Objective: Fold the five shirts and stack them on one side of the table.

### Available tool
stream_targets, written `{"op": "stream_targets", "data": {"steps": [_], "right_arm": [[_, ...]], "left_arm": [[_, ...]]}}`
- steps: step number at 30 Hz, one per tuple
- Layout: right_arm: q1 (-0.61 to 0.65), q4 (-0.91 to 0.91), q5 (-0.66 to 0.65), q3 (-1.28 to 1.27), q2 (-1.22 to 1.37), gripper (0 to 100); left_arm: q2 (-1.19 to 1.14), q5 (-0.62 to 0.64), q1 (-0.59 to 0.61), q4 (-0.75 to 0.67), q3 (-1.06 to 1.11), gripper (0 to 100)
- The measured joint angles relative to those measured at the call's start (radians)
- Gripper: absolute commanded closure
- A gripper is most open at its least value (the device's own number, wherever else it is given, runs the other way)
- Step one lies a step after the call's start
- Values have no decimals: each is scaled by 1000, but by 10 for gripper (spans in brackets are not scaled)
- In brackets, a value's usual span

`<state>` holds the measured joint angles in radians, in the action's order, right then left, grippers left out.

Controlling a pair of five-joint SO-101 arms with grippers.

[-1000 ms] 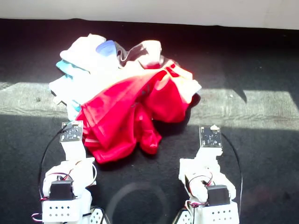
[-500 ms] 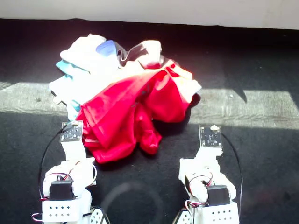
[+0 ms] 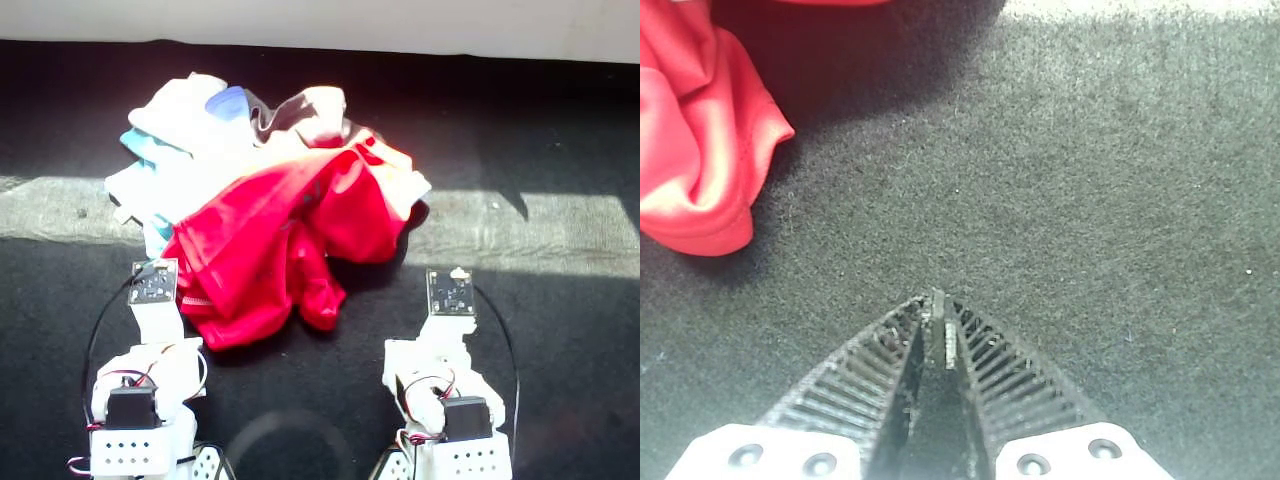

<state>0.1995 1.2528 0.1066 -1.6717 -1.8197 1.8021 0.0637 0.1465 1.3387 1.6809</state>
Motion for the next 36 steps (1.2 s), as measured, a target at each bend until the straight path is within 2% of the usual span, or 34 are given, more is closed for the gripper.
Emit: {"op": "stream_targets", "data": {"steps": [7,10,14,17,19,21,24,30,33,36], "right_arm": [[0,0,0,0,0,991],[0,0,0,0,0,991],[0,0,0,0,0,991],[0,0,0,0,0,991],[0,0,0,0,0,991],[0,0,0,0,0,991],[0,0,0,0,0,991],[0,0,0,0,0,991],[0,0,0,0,0,991],[0,0,0,0,0,991]], "left_arm": [[0,-2,0,-28,0,990],[0,0,0,-160,0,990],[0,0,17,-417,2,984],[0,0,18,-591,2,896],[0,0,18,-640,-6,811],[0,0,18,-657,-17,767],[0,0,18,-657,-63,764],[-37,-2,8,-519,-256,762],[-169,-2,-21,-500,-394,761],[-404,-2,-64,-457,-583,746]]}}
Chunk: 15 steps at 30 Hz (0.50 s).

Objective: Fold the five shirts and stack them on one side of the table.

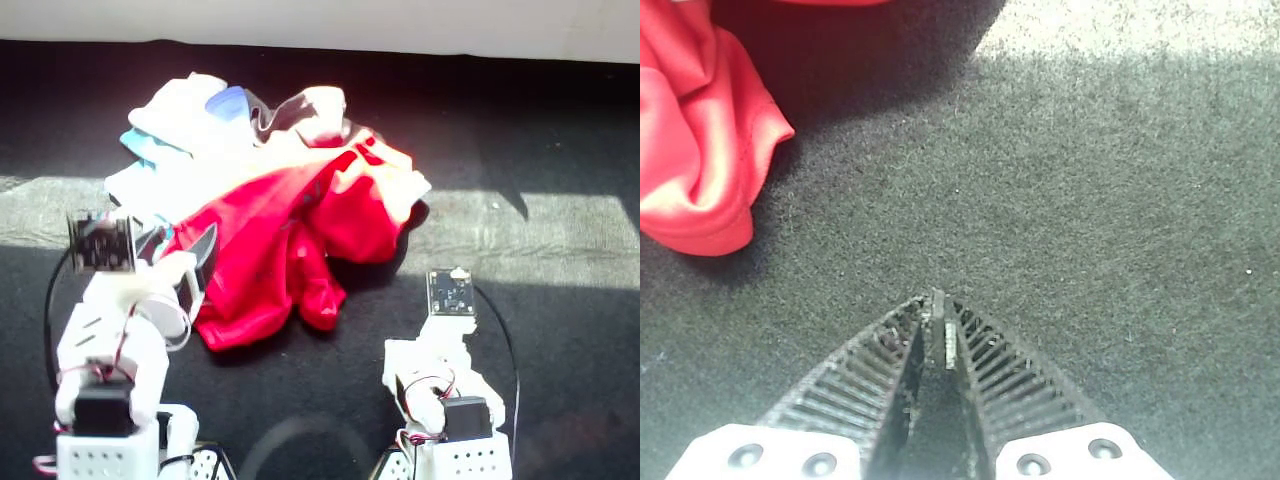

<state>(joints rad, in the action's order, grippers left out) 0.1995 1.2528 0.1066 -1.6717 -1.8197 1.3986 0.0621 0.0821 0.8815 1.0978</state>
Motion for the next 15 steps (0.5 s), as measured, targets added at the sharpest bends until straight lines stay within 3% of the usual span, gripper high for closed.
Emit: {"op": "stream_targets", "data": {"steps": [5,9,15], "right_arm": [[0,0,0,0,0,991],[0,0,0,0,0,991],[0,0,0,0,0,991]], "left_arm": [[-551,0,-98,204,-394,659],[-997,44,-183,367,-721,652],[-1508,140,-245,431,-1126,652]]}}
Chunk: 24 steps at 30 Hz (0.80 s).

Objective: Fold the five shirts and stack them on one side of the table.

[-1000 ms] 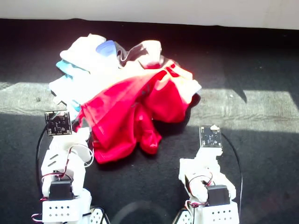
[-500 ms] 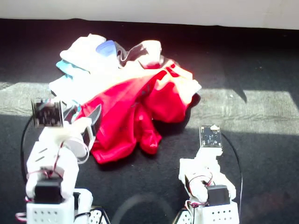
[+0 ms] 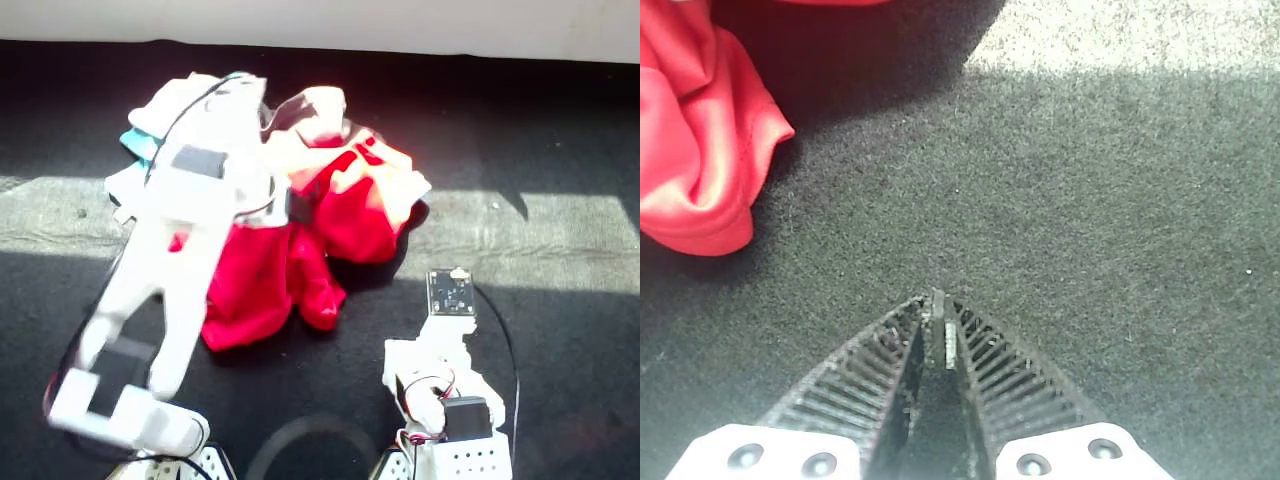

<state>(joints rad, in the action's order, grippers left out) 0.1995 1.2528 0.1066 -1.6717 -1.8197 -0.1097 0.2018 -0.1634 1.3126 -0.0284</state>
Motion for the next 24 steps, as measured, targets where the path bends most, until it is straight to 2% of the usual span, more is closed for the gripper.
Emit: {"op": "stream_targets", "data": {"steps": [3,5,7,10,14,17,24], "right_arm": [[0,0,0,0,0,991],[0,0,0,0,0,991],[0,0,0,0,0,991],[0,0,0,0,0,991],[0,0,0,0,0,991],[0,0,0,0,0,991],[0,0,0,0,0,991]], "left_arm": [[-184,-3,-6,2,-126,657],[-282,-57,5,2,-176,681],[-365,-129,40,2,-206,768],[-460,-190,118,2,-238,987],[-522,-206,242,14,-282,994],[-535,-249,384,63,-334,991],[-545,-443,898,118,-621,991]]}}
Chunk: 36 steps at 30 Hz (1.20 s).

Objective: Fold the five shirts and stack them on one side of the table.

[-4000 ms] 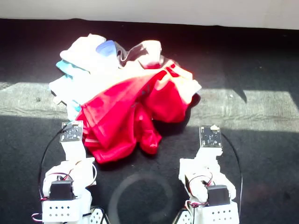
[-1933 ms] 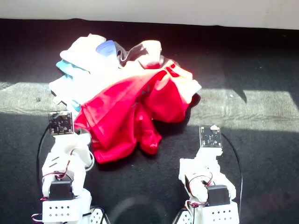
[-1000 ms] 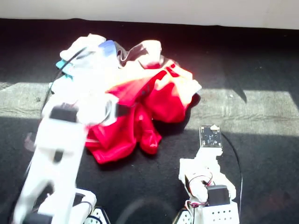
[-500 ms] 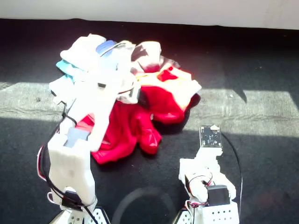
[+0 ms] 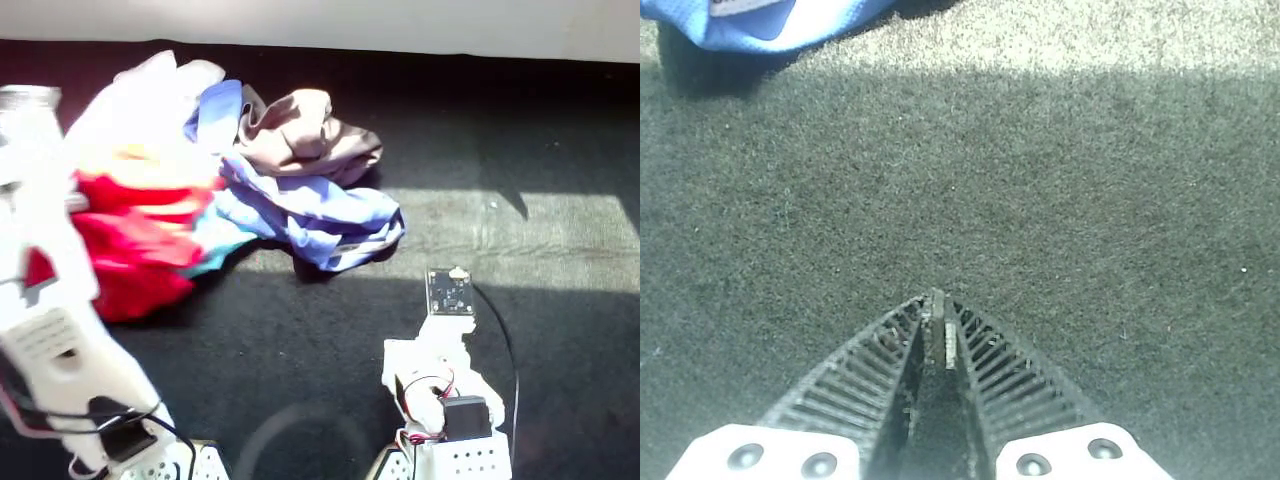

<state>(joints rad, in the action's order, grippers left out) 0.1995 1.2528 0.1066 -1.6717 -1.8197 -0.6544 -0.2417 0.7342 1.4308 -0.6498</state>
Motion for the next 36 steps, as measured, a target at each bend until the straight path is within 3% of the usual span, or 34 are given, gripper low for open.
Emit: {"op": "stream_targets", "data": {"steps": [7,11,22,25,30,36], "right_arm": [[0,0,0,0,0,991],[0,0,0,0,0,991],[0,0,0,0,0,991],[0,0,0,0,0,991],[0,0,0,0,0,991],[0,0,0,0,0,991]], "left_arm": [[0,-75,397,11,-304,991],[0,-78,489,-14,-334,991],[-2,-77,477,-285,-333,986],[-2,-77,476,-299,-285,925],[0,-78,443,-170,-256,742],[8,-78,264,103,-394,730]]}}
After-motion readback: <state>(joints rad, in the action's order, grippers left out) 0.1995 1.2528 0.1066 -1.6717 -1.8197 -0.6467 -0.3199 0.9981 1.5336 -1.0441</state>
